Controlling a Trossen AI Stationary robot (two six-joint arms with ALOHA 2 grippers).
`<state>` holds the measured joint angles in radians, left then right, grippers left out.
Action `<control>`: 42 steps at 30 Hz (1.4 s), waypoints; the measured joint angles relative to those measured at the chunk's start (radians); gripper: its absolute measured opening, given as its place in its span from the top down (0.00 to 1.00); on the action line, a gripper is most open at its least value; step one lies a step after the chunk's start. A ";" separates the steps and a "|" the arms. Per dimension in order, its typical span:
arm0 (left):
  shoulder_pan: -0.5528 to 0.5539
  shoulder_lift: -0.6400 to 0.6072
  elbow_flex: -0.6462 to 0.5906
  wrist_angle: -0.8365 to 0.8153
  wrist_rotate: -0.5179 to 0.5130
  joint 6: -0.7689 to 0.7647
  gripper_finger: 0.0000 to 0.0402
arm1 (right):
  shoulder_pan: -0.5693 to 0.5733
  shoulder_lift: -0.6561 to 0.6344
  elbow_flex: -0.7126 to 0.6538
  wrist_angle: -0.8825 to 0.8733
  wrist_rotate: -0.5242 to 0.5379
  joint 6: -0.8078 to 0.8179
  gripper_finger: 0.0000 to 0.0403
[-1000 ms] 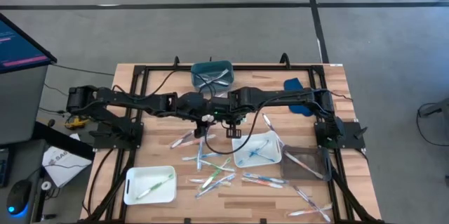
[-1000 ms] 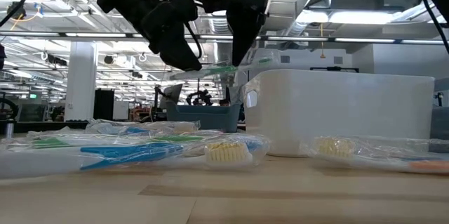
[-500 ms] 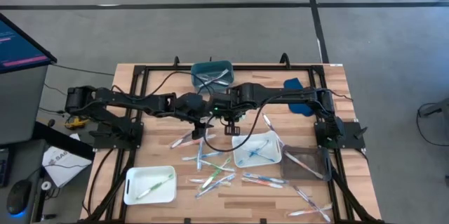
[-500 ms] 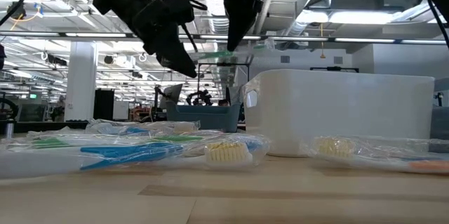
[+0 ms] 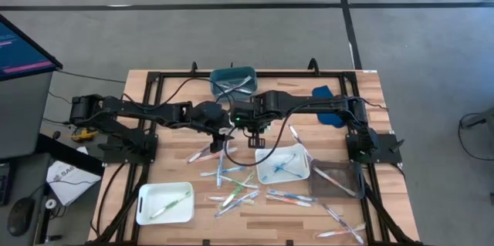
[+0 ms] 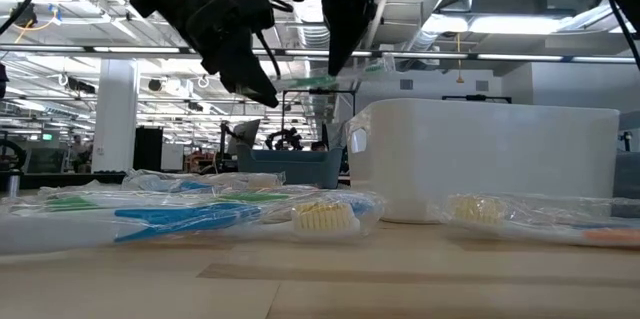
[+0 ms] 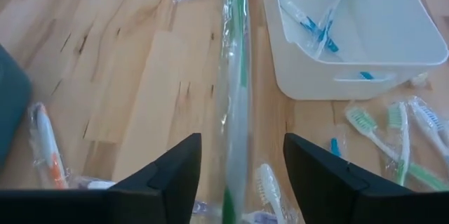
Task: Pick & Place Toothbrushes
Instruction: Put the green toothbrush into the bottom white bin
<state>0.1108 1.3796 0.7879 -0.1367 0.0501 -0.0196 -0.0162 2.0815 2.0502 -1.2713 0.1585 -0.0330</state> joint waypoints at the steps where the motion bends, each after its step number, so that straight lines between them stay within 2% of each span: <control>1: 0.000 0.000 0.000 0.001 0.000 -0.011 0.53 | 0.000 0.000 0.000 0.000 0.000 0.000 1.00; 14: 0.000 0.000 0.000 -0.003 0.013 -0.066 0.82 | -0.006 0.000 0.000 -0.001 0.000 -0.003 1.00; 18: 0.000 0.000 0.000 -0.004 0.043 -0.095 0.95 | -0.006 0.000 0.000 -0.001 -0.001 -0.007 1.00; 24: 0.000 0.000 0.001 -0.013 0.062 -0.189 0.96 | -0.005 0.000 0.000 0.002 -0.001 -0.019 0.99; 27: 0.000 -0.003 0.002 -0.060 0.060 -0.221 0.96 | -0.005 0.000 0.000 0.015 -0.001 -0.019 0.94; 33: -0.009 -0.038 0.002 -0.134 0.031 -0.249 0.96 | -0.005 -0.001 0.039 0.043 0.000 -0.019 0.76; 38: -0.014 -0.145 0.001 -0.241 -0.055 -0.295 0.96 | -0.005 0.000 0.089 0.050 0.000 -0.019 0.62; 42: -0.014 -0.254 0.001 -0.335 -0.108 -0.345 0.96 | -0.005 0.000 0.144 0.040 0.000 -0.030 0.55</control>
<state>0.0967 1.1260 0.7891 -0.4718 -0.0580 -0.3645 -0.0212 2.0811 2.1938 -1.2308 0.1583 -0.0631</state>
